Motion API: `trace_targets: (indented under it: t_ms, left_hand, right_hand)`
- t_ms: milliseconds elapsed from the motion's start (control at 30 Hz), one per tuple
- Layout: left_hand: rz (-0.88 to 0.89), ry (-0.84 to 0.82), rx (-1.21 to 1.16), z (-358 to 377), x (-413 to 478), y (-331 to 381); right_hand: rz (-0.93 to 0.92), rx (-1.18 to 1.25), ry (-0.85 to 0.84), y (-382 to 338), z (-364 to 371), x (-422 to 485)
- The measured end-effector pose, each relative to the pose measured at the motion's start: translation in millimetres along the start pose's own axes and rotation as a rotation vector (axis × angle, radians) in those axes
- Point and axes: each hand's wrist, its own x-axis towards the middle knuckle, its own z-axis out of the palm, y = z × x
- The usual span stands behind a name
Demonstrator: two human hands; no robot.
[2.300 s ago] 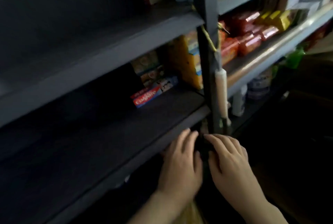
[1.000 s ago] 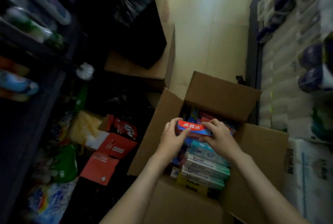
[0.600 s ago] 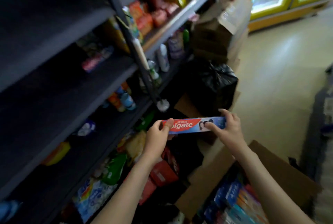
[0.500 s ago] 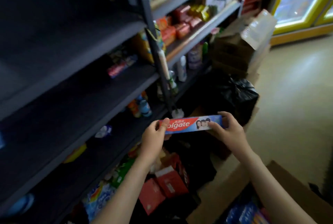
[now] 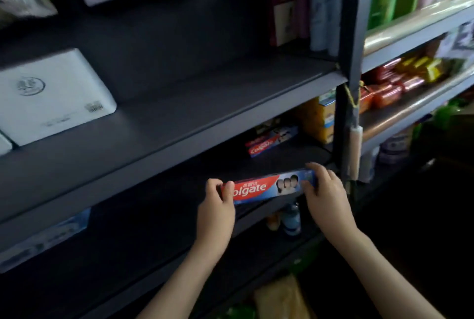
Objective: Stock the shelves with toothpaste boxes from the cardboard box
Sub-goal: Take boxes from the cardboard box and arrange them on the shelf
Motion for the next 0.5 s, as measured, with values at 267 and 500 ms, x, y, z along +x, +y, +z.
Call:
trace_targets:
  t_ms: [267, 500]
  left_hand:
    - [-0.01, 0.001, -0.014, 67, 64, -18]
    - [0.055, -0.03, 0.073, 113, 105, -9]
  right_hand:
    - [0.048, -0.092, -0.231, 35, 30, 65]
    - [-0.083, -0.528, -0.199, 56, 38, 95]
